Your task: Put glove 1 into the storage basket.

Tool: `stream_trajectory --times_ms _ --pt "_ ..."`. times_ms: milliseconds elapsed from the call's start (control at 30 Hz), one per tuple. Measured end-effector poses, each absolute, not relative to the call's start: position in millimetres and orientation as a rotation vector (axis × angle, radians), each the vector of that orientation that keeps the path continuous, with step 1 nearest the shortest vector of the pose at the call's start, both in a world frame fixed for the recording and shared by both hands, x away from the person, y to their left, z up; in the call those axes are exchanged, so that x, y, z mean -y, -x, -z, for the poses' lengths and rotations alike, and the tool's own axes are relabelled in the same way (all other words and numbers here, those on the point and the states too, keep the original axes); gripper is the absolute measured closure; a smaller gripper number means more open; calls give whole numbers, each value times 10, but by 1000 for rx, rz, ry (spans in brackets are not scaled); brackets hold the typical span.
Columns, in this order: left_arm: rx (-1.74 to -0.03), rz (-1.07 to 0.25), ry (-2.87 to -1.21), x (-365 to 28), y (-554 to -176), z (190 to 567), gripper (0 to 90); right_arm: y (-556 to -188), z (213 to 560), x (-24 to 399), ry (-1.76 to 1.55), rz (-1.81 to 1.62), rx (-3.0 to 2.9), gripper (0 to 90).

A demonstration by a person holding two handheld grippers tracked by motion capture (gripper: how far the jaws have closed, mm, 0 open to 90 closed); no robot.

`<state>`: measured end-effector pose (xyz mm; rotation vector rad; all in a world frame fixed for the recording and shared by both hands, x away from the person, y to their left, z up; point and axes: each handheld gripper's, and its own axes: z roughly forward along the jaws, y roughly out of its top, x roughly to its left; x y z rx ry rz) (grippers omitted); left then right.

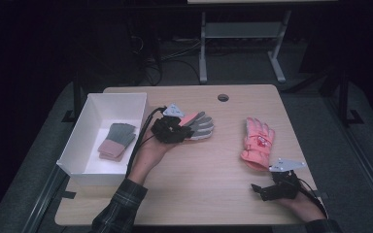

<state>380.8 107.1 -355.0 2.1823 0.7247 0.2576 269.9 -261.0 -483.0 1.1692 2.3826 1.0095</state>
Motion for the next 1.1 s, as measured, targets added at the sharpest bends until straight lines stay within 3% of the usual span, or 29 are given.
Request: stream_trajectory --times_ms 33,67,600,1100 --pt "-728 -261 -2176 -1067 -3831 3560 883 -2699 4830 2610 -1169 -1010 -2383 17" --pt "-739 -269 -2175 -1057 -3860 3574 895 -2699 4830 2610 -1169 -1010 -2383 17" --pt "-902 -403 -2233 -943 -4450 4091 897 -2700 4830 2611 -1167 -1010 -2383 17" --pt "-965 -367 -2281 -944 -4606 4331 897 -2699 4829 2610 -1170 -1009 -2382 17"
